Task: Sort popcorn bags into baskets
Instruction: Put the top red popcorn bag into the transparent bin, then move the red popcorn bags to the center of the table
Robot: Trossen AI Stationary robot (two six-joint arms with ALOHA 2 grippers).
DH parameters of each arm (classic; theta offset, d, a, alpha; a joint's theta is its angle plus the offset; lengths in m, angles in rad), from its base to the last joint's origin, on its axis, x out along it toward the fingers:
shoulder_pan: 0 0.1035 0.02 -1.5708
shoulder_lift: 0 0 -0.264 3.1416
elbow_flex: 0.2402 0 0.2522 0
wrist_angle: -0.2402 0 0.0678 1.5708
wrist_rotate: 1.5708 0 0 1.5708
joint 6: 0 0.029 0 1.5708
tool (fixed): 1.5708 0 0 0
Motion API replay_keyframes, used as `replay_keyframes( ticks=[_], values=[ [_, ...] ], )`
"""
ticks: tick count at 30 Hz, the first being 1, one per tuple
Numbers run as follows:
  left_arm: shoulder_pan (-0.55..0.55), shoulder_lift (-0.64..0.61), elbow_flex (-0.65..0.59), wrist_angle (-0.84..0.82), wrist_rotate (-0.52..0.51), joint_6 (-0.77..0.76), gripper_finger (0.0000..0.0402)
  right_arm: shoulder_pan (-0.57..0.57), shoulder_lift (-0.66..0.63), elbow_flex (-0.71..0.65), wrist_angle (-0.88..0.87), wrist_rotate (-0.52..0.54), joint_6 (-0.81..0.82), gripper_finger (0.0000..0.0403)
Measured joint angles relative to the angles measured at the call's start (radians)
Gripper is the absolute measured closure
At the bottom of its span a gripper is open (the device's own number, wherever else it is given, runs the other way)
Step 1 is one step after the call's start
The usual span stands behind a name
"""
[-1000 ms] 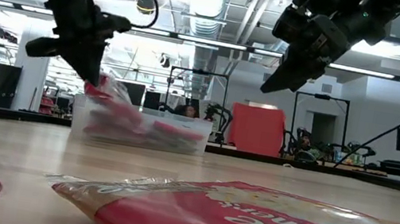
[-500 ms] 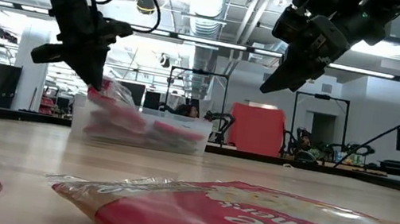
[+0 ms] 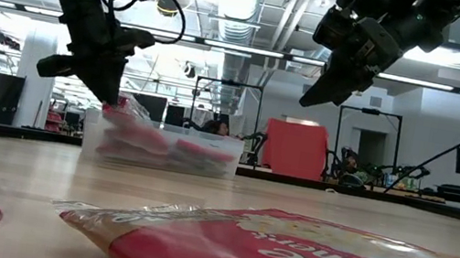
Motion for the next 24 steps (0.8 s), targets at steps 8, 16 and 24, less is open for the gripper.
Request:
replay_keyframes(
  ticks=[8,16,24],
  values=[
    [0.0,0.0,0.0,-0.009,-0.007,-0.017,0.0326,0.0,0.0,0.0,0.001,0.0,-0.007,0.0382],
    [0.002,0.0,0.0,-0.042,-0.005,-0.023,0.0197,0.0,0.0,0.0,0.001,0.0,-0.008,0.0367],
    [0.021,-0.048,0.01,-0.082,0.127,-0.039,0.0165,0.003,0.0,0.0,0.001,-0.011,-0.008,0.0366]
  ],
)
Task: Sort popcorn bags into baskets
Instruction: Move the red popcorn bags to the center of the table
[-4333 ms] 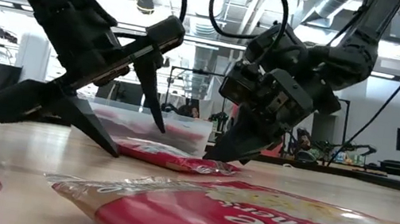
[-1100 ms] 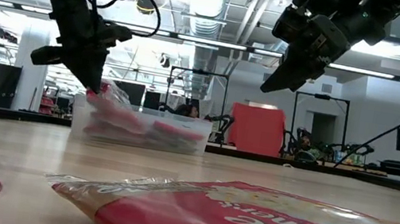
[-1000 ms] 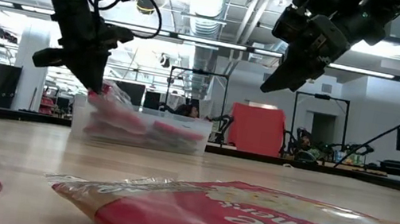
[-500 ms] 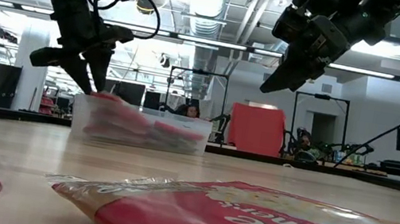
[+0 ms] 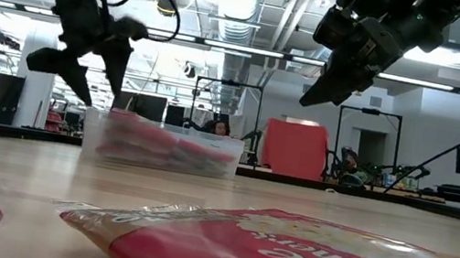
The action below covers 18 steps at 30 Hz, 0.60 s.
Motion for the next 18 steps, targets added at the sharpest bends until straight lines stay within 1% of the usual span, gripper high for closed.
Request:
replay_keyframes(
  ticks=[2,4,6,9,11,14,16,18],
  values=[
    [-0.024,-0.018,0.019,0.002,0.079,-0.006,0.0172,0.008,0.0,0.0,0.0,-0.048,0.004,0.037],
    [-0.085,-0.031,0.036,0.005,0.147,-0.046,0.0182,0.024,0.0,0.0,-0.001,-0.097,0.007,0.0375],
    [-0.182,-0.035,0.047,0.002,0.183,-0.12,0.0193,0.049,0.0,0.0,0.0,-0.122,0.008,0.0379],
    [-0.385,-0.035,0.058,0.039,0.166,-0.276,0.0206,0.094,0.0,0.0,0.0,-0.123,0.008,0.0384],
    [-0.546,-0.023,0.058,0.106,0.086,-0.402,0.0213,0.128,0.0,0.0,0.002,-0.121,0.008,0.0384],
    [-0.774,0.015,0.058,0.225,-0.133,-0.599,0.0224,0.187,0.0,0.0,0.01,-0.121,0.008,0.0381],
    [-0.901,0.059,0.058,0.307,-0.261,-0.7,0.0238,0.227,0.0,0.0,0.018,-0.116,0.008,0.0379],
    [-0.999,0.11,0.058,0.37,-0.361,-0.792,0.0255,0.267,0.006,0.0,0.044,-0.096,0.013,0.038]
  ],
)
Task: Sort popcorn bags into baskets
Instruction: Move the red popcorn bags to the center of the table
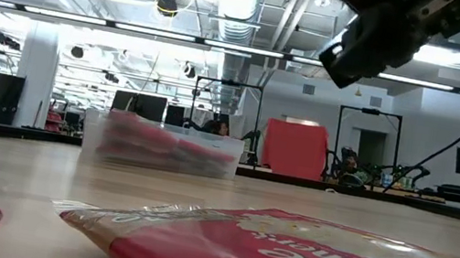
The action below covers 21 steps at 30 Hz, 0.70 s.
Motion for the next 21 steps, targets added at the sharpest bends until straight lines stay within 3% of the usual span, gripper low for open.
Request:
replay_keyframes(
  ticks=[4,12,17,21],
  values=[
    [-0.126,0.128,0.0,0.127,-0.074,-0.118,0.0299,0.067,0.046,0.001,0.103,0.027,0.059,0.0386],
    [-0.205,0.387,0.055,0.403,-0.035,-0.136,0.0394,0.196,0.234,0.0,0.352,0.03,0.289,0.0384],
    [-0.224,0.527,0.189,0.381,-0.004,-0.084,0.0397,0.298,0.335,0.004,0.485,0.07,0.392,0.0388],
    [-0.233,0.632,0.31,0.331,0.05,-0.038,0.0401,0.37,0.4,0.034,0.481,0.118,0.455,0.0387]
  ],
)
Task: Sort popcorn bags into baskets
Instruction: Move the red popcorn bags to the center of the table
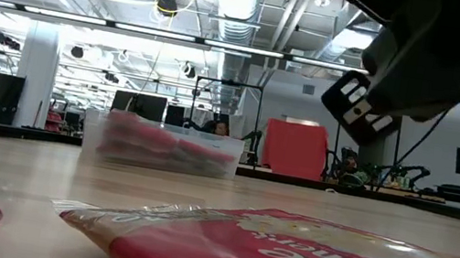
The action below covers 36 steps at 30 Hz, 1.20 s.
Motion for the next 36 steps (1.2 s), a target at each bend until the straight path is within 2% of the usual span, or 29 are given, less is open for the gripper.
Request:
replay_keyframes(
  ticks=[3,7,17,27,36],
  values=[
    [0.0,0.073,0.068,-0.07,0.032,0.007,0.0401,0.043,0.04,0.027,-0.006,0.014,0.013,0.0383],
    [-0.001,0.139,0.113,-0.08,0.038,-0.01,0.0401,0.081,0.092,0.065,-0.009,0.018,0.013,0.0386],
    [0.022,0.226,0.117,-0.133,0.074,-0.061,0.0401,0.063,0.195,0.083,-0.039,0.032,0.048,0.0379],
    [0.187,0.227,0.115,-0.129,0.149,0.171,0.0401,-0.094,0.151,0.082,-0.137,0.078,0.013,0.0389],
    [0.379,0.23,0.113,-0.109,0.231,0.39,0.0401,-0.277,0.112,0.08,-0.249,0.071,-0.043,0.0375]
  ],
)
